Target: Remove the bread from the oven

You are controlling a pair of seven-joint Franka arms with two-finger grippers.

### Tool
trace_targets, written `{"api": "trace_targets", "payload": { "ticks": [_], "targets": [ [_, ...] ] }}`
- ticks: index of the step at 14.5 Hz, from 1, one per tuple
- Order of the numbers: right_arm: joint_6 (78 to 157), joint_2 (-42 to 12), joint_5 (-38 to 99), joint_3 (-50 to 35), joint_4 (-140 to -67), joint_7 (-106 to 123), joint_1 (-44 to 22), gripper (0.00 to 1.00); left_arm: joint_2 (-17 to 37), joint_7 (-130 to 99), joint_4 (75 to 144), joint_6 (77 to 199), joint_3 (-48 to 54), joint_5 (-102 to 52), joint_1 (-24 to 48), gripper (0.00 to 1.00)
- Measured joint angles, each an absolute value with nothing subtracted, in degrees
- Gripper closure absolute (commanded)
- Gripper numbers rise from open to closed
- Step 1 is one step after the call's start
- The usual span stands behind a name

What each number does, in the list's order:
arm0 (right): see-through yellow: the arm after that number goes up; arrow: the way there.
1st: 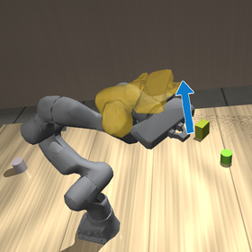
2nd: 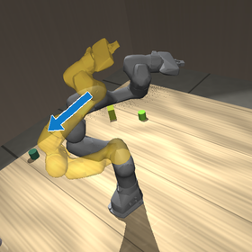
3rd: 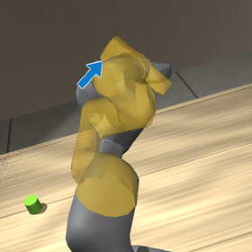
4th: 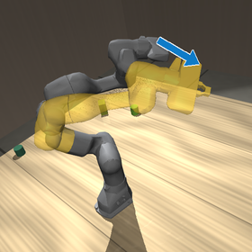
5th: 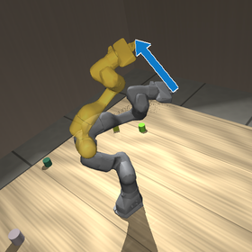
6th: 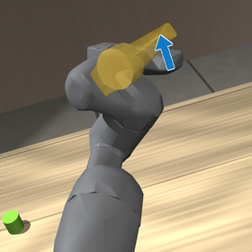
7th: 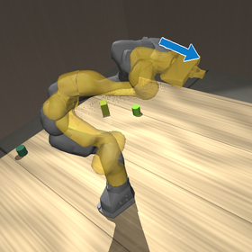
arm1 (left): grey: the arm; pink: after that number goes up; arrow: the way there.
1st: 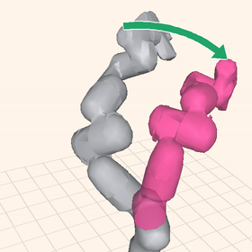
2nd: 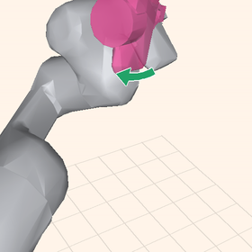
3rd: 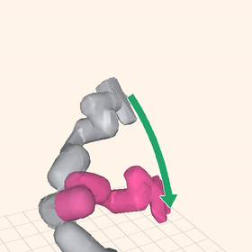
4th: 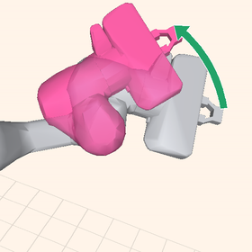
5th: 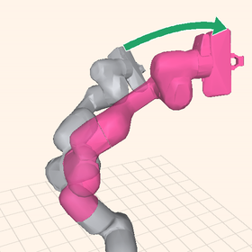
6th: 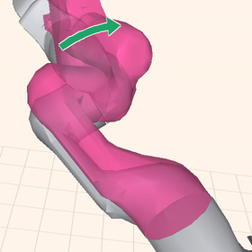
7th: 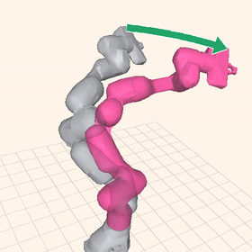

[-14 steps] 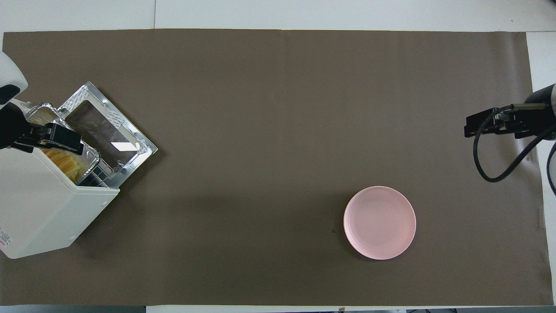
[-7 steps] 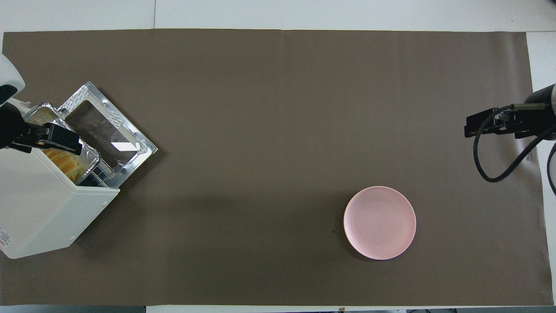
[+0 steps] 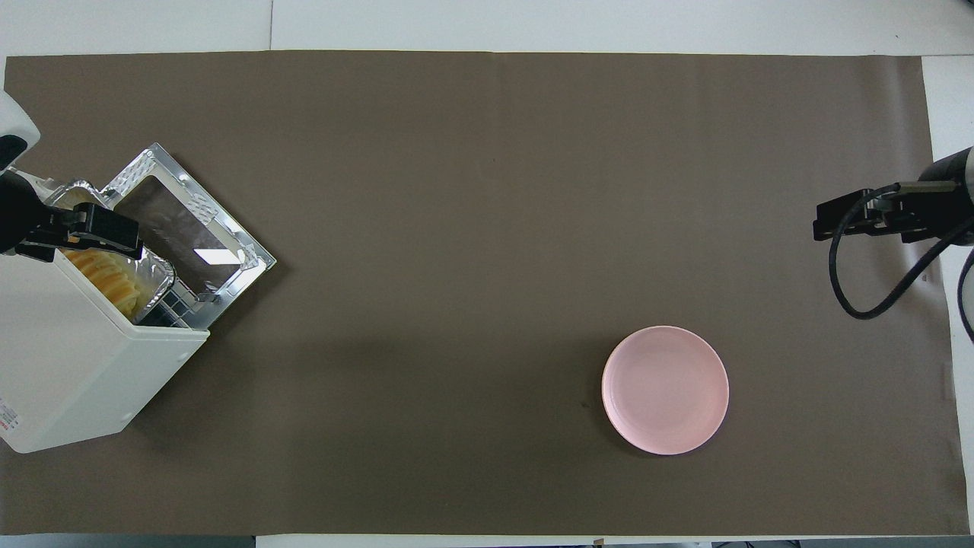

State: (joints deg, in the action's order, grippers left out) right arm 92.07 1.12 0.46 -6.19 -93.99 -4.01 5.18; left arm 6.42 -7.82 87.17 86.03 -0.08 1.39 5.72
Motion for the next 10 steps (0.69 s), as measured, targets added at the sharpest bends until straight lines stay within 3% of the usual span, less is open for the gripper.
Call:
{"api": "trace_targets", "payload": {
  "ticks": [5, 10],
  "targets": [
    [92.1, 1.1, 0.5, -6.2, -94.0, -4.0, 5.2, 0.0, 19.3, -21.2, 79.6, 89.5, -0.1, 8.3, 5.7, 0.0],
    [92.1, 1.1, 0.5, -6.2, -94.0, -4.0, 5.2, 0.0, 21.8, -36.7, 83.1, 98.2, -1.4, 14.4, 5.4, 0.0]
  ]
}}
